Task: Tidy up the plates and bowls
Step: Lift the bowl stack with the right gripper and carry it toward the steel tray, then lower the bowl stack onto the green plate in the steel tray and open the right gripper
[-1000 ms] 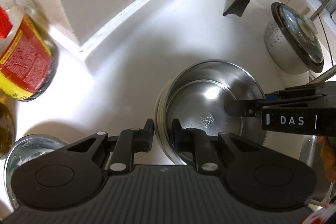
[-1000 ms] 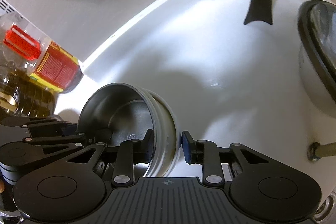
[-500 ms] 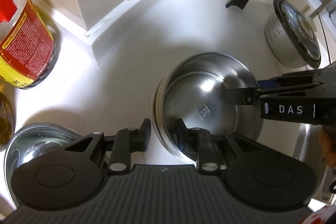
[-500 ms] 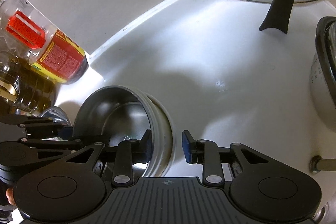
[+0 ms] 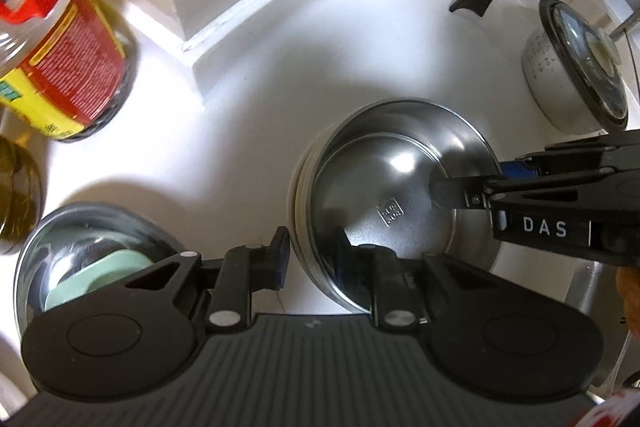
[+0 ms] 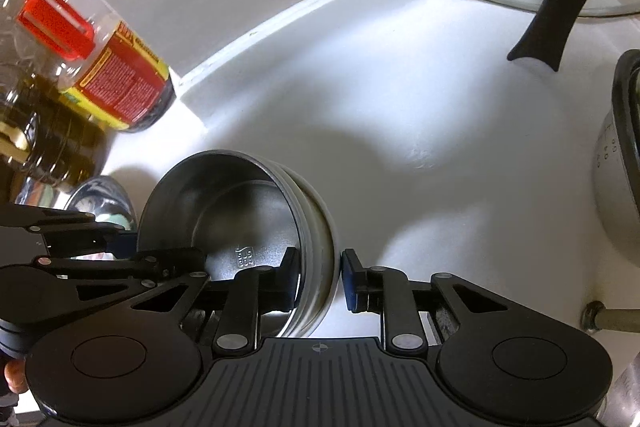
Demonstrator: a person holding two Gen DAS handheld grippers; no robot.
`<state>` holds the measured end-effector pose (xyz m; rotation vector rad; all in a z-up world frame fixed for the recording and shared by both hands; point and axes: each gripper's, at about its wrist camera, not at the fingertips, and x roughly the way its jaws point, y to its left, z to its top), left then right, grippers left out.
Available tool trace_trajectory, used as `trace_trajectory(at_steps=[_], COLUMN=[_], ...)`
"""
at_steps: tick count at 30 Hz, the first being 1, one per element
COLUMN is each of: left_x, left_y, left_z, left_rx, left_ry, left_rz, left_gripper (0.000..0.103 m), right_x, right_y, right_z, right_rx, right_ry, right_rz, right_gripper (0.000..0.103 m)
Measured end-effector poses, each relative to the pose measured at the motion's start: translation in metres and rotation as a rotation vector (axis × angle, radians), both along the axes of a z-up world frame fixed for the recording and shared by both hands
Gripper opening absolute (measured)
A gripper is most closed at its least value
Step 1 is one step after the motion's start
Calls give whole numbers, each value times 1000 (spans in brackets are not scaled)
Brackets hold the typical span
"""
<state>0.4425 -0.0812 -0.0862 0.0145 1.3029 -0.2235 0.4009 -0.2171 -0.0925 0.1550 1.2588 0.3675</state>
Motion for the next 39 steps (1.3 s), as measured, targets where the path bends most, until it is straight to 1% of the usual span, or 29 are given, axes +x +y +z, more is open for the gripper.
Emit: trace_trajectory(at_steps=[5, 10, 16, 21, 26, 30, 33, 39], left_x=[-6, -12, -16, -25, -37, -49, -59, -78], left_y=[2, 11, 29, 52, 75, 98, 114, 146], left_z=[4, 10, 22, 39, 56, 64, 66, 64], left_rx=[16, 19, 28, 26, 49, 66, 79, 88], left_ry=[4, 5, -12, -39, -66, -73, -75, -65], left_rz=[40, 71, 87, 118, 153, 196, 233, 305], left_gripper=[19, 19, 19, 19, 19, 19, 19, 19], right_x=[5, 8, 9, 6, 3, 0, -4, -12], right_y=[0, 8, 27, 48, 75, 100, 123, 163], right_z=[-2, 5, 17, 32, 50, 56, 60, 57], right_rx=[15, 6, 17, 26, 37, 52, 57, 56], right_ry=[24, 13, 16, 14, -3, 5, 5, 10], right_rz=[45, 91, 113, 136, 177, 218, 258, 327], right_gripper=[22, 21, 21, 21, 21, 21, 21, 21])
